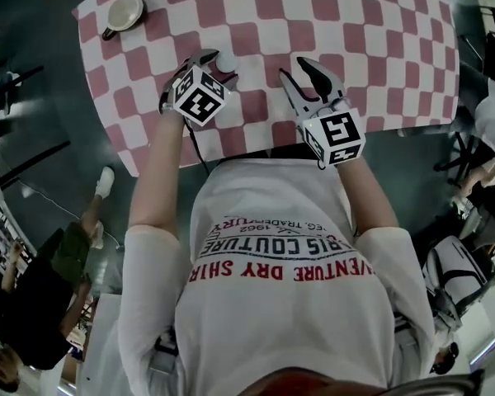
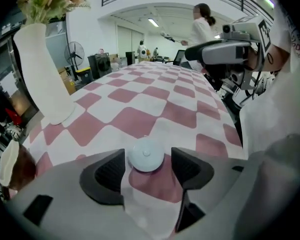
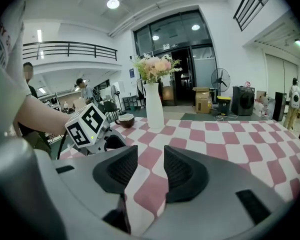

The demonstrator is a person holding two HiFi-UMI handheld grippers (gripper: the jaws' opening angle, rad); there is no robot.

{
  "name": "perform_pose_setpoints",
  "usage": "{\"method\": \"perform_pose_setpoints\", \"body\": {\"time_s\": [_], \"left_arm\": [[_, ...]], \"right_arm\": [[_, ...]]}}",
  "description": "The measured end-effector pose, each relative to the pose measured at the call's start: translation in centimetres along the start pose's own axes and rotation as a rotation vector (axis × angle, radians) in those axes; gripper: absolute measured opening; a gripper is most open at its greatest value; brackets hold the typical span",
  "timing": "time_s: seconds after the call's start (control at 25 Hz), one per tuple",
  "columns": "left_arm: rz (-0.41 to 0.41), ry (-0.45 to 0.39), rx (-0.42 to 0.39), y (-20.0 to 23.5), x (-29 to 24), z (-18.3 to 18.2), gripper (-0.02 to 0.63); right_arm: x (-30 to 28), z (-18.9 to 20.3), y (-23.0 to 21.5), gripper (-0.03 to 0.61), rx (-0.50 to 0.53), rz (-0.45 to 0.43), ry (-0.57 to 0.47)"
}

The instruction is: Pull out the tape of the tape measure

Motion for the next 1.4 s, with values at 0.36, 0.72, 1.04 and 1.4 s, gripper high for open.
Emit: {"method": "perform_pose_setpoints", "body": {"time_s": [0.36,0.72,1.04,1.4], "left_arm": [[0.057,0.074,-0.033,0.3,-1.0,-0.6,0.235],[0.027,0.098,-0.013,0.2,-0.9,-0.6,0.230],[0.036,-0.036,-0.054,-1.2,2.2,-6.6,0.230],[0.144,-0.146,-0.332,-4.8,6.6,-15.4,0.230]], "right_arm": [[-1.0,0.1,-1.5,0.161,-0.013,-0.040,0.030],[-1.2,-0.5,-2.8,0.161,-0.004,-0.080,0.038],[-0.5,-2.4,-3.0,0.160,0.068,-0.258,0.047],[0.5,-5.9,-2.3,0.161,0.239,-0.590,0.079]]}}
Point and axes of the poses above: the fingertips, and each gripper's own axes: x backward along the fingers, y to its left, z out of its underside, the point moved 8 cm from there along x, backward along the fingers, and after that the axes turned 15 degrees about -y, right-handed, at the moved point
